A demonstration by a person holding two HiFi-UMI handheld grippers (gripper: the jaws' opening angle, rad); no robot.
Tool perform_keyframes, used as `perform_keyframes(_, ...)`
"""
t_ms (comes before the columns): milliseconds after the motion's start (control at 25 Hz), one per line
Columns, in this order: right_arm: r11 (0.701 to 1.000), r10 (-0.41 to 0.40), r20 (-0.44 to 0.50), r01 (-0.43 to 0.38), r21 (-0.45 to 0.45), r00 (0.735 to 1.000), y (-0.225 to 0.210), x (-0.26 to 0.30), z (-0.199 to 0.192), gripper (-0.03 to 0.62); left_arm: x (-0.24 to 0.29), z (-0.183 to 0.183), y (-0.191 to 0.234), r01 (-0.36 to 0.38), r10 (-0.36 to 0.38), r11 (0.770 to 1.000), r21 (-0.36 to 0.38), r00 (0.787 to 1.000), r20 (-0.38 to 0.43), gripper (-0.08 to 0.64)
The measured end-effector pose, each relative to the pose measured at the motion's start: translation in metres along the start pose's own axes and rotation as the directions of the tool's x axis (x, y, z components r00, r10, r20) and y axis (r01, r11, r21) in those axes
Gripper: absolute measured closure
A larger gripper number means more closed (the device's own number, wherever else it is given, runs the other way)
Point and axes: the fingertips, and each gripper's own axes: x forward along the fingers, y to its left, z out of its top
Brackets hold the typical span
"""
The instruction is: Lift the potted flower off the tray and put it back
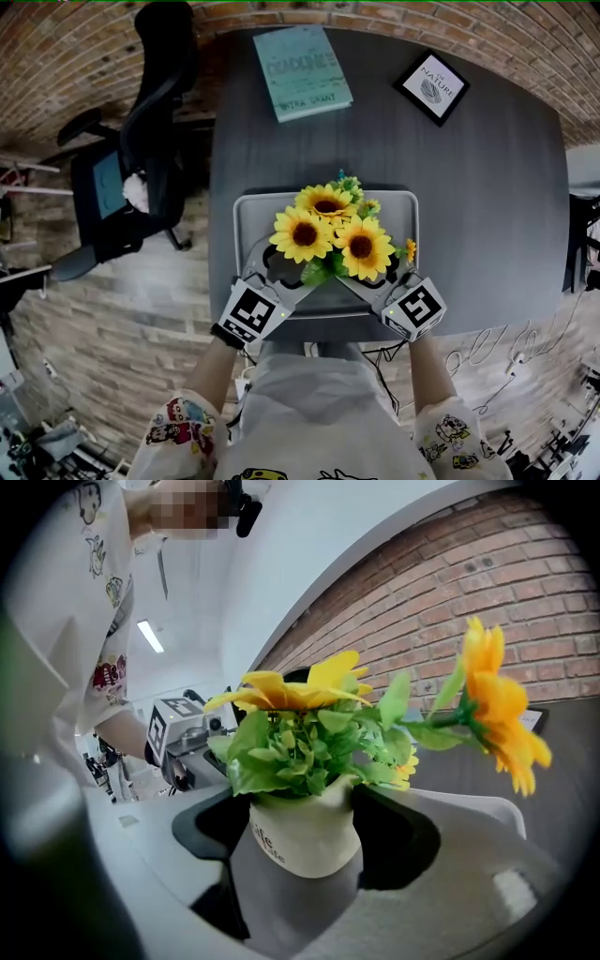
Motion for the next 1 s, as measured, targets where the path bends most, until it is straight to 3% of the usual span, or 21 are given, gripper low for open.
perform_keyframes(480, 0.999, -0.021, 0.004, 0.021, -0.036, 1.0, 0.0019, -0.0003, -0.0067, 0.249, 0.0011, -0.0056, -0.0033, -0.011, 0.011, 0.998, 0.068, 1.0, -0.012, 0.175)
perform_keyframes(1000, 0.999, -0.041, 0.009, 0.041, 0.002, 0.999, -0.0013, 0.0031, -0.0086, 0.247, -0.0007, -0.0089, -0.0001, -0.048, 0.048, 0.999, 0.011, 0.999, 0.016, 0.186)
